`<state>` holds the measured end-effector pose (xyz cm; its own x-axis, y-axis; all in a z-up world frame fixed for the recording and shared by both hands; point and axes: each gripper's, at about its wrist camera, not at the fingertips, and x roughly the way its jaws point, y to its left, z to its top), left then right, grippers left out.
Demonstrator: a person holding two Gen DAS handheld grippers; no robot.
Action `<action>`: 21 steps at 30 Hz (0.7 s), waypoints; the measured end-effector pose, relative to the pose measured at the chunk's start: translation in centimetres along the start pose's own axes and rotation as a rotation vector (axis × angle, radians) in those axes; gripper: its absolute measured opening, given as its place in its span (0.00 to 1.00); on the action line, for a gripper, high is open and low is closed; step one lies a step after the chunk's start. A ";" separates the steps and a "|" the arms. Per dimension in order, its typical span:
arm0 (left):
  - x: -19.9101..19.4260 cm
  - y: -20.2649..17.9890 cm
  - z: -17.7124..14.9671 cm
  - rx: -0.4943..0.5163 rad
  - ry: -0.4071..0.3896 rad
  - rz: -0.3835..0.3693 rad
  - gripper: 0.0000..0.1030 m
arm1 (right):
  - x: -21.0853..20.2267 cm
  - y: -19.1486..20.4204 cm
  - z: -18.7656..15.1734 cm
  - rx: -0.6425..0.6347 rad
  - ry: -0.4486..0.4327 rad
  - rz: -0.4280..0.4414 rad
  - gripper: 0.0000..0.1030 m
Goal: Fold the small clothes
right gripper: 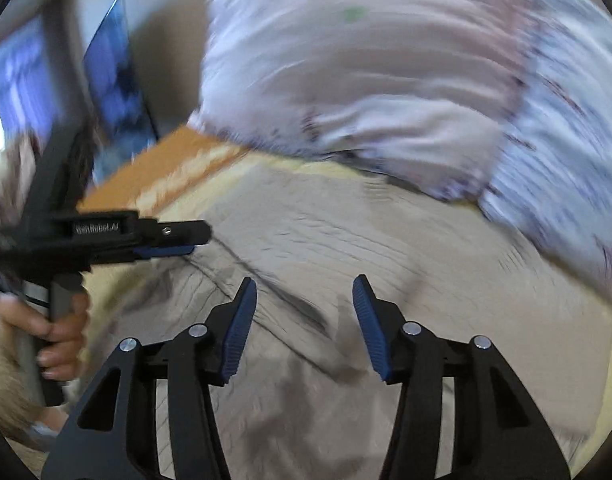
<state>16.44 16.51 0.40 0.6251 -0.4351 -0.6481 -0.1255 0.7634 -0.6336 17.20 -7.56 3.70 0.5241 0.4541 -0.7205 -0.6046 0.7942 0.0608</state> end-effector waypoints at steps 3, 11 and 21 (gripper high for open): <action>0.5 1.1 0.0 -0.031 0.008 0.003 0.42 | 3.3 2.2 0.2 -0.088 0.061 -0.064 0.47; 0.5 1.3 0.1 -0.037 0.003 0.004 0.43 | 4.2 2.0 -0.5 -0.139 0.015 -0.189 0.10; 0.7 -0.2 -0.7 -0.007 0.007 -0.014 0.62 | -5.6 -13.3 -7.5 0.661 -0.181 -0.217 0.10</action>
<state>16.37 15.72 -0.27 0.6212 -0.4495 -0.6420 -0.1222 0.7536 -0.6459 17.80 -23.76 1.73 0.7173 0.2723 -0.6413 -0.0157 0.9265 0.3759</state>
